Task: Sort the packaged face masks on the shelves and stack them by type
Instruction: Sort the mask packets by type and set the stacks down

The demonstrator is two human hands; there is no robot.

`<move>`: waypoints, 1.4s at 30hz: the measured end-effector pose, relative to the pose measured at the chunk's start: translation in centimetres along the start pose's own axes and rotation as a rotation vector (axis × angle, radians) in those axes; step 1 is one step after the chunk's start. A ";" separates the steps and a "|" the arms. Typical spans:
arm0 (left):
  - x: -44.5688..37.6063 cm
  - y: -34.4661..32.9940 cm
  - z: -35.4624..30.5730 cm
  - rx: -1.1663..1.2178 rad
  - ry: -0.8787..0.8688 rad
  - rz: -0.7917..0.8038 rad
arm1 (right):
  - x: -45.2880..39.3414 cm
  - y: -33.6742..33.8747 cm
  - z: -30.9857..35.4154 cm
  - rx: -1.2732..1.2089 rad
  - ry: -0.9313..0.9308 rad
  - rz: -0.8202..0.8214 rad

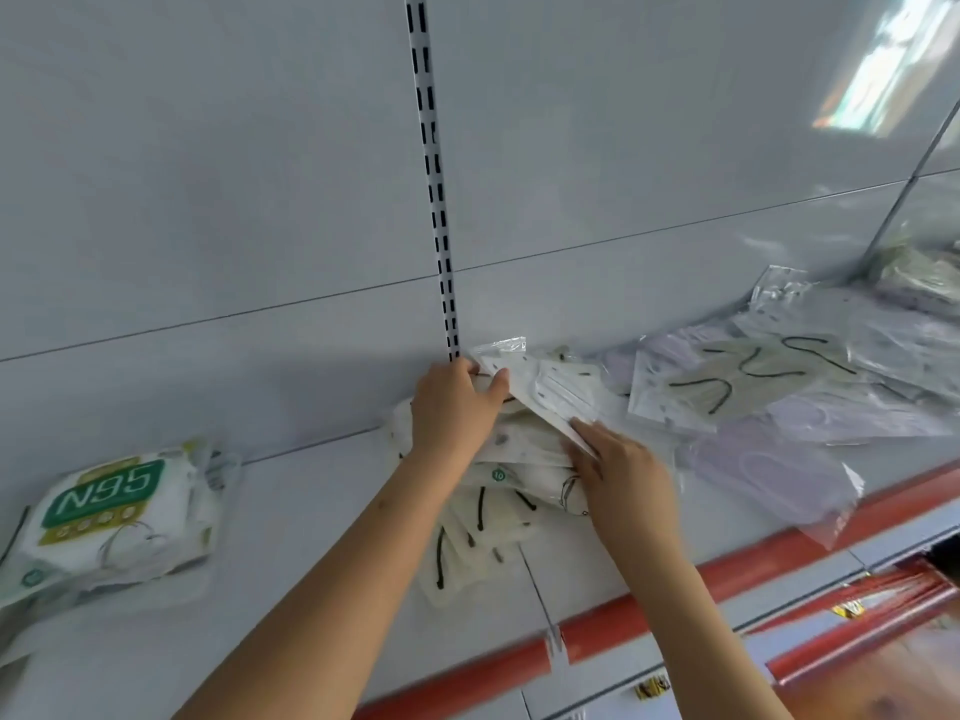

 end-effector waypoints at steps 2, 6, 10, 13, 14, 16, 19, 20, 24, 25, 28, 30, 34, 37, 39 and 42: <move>-0.1 -0.4 -0.1 -0.015 -0.003 -0.025 | -0.4 0.6 -0.3 -0.126 0.015 0.047; -0.1 0.2 -0.5 -0.036 0.058 -0.031 | -1.0 2.4 -0.7 -0.455 -0.014 0.069; 0.5 2.4 -3.3 0.153 -0.162 -0.068 | -1.5 5.8 -0.6 -0.630 -0.028 -0.097; 1.2 2.9 -3.9 -0.040 -0.182 -0.032 | -1.9 8.0 -0.3 -0.711 -0.046 -0.149; 1.6 3.0 -4.2 -0.103 -0.188 -0.009 | -2.1 8.5 -0.2 -0.747 -0.053 -0.147; 2.1 2.1 -4.6 -0.100 -0.223 0.090 | -2.4 8.7 0.0 -0.835 -0.077 -0.126; 2.5 0.7 -5.0 0.176 -0.125 0.272 | -2.7 7.9 0.2 -0.922 -0.130 -0.086; 2.5 0.4 -5.2 0.308 -0.067 0.309 | -2.8 7.4 0.3 -0.969 -0.148 -0.057; 1.3 -1.0 -4.8 0.623 0.087 0.394 | -2.7 6.1 1.1 -1.143 -0.155 0.056; 1.1 -1.5 -4.7 0.634 0.090 0.426 | -2.5 6.0 1.1 -1.169 -0.151 0.073; 1.2 -3.7 -4.4 0.659 0.105 0.582 | -2.7 6.0 1.7 -1.303 -0.099 0.176; 1.6 -4.9 -5.3 0.720 0.055 0.706 | -3.4 6.1 1.2 -1.352 -0.142 0.194; 0.0 -3.7 -5.7 0.804 0.041 0.467 | -5.1 6.6 -1.6 -1.409 -0.296 0.057; -1.0 -3.4 -5.6 0.935 0.063 0.361 | -5.3 8.3 -4.5 -1.505 -0.325 -0.168; -1.2 -2.7 -5.3 0.961 0.068 0.292 | -5.0 9.4 -4.8 -1.530 -0.284 -0.224; -0.6 -1.4 -5.6 1.051 0.037 0.245 | -4.2 10.0 -3.4 -1.489 -0.210 -0.205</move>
Point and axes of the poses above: each hand's wrist, its own x-axis away from the middle knuckle, its own y-axis out of the back of the hand, z = x × y, the point moved 10 cm from there along -x, towards the middle knuckle, and after that the axes turned 6 degrees about x, right-handed, at the moved point
